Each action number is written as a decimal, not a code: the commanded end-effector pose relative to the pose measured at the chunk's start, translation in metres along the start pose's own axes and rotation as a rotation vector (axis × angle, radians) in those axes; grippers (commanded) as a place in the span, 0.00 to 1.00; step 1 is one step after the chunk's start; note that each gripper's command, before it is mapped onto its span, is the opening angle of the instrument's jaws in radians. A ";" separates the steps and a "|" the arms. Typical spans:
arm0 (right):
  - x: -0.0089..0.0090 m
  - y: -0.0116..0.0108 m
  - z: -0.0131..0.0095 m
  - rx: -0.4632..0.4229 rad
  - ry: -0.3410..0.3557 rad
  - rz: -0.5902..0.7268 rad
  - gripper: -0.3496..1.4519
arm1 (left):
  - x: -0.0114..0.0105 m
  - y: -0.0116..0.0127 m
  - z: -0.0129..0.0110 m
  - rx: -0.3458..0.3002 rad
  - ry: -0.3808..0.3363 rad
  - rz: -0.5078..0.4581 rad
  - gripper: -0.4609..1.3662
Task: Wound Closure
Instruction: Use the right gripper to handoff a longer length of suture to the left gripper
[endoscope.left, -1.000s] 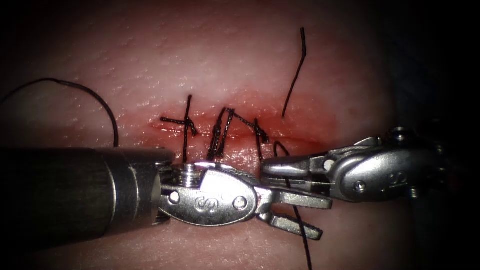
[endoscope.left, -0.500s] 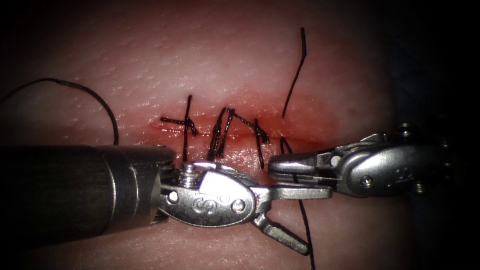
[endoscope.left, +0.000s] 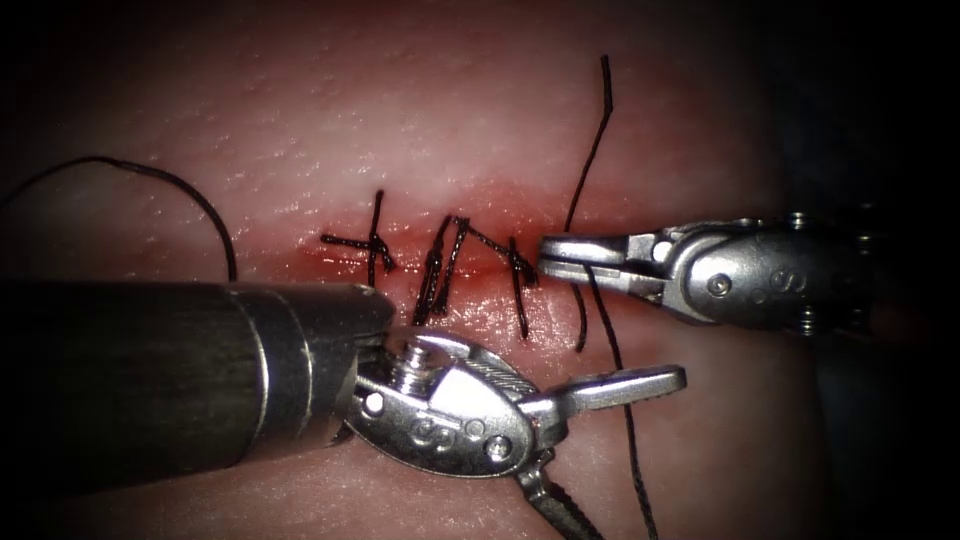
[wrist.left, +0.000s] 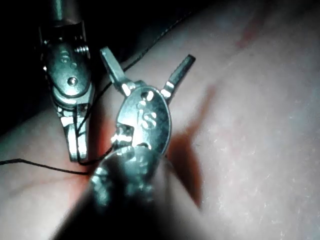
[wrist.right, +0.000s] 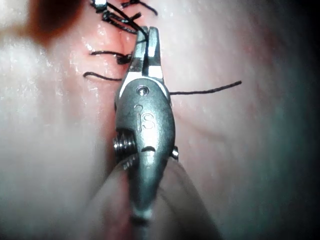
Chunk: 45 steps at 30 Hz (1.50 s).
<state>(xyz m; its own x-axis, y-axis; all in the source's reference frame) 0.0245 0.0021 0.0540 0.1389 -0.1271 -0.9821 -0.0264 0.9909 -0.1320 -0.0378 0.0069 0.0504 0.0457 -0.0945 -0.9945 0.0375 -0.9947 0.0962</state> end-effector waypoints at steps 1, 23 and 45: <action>-0.0001 0.0000 0.0001 0.006 -0.005 -0.001 0.00 | 0.0002 -0.0001 -0.0001 0.005 0.000 0.008 0.83; -0.0042 0.0012 0.0017 -0.008 -0.043 0.104 0.00 | 0.0014 0.0023 0.0019 0.013 -0.005 0.091 0.60; -0.0077 0.0016 0.0022 -0.014 -0.074 0.212 0.00 | 0.0037 0.0047 0.0032 0.011 -0.009 0.180 0.44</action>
<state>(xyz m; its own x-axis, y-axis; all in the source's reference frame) 0.0255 0.0048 0.0617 0.2016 0.0884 -0.9755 -0.0758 0.9943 0.0745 -0.0406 0.0016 0.0470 0.0418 -0.2713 -0.9616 0.0146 -0.9622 0.2721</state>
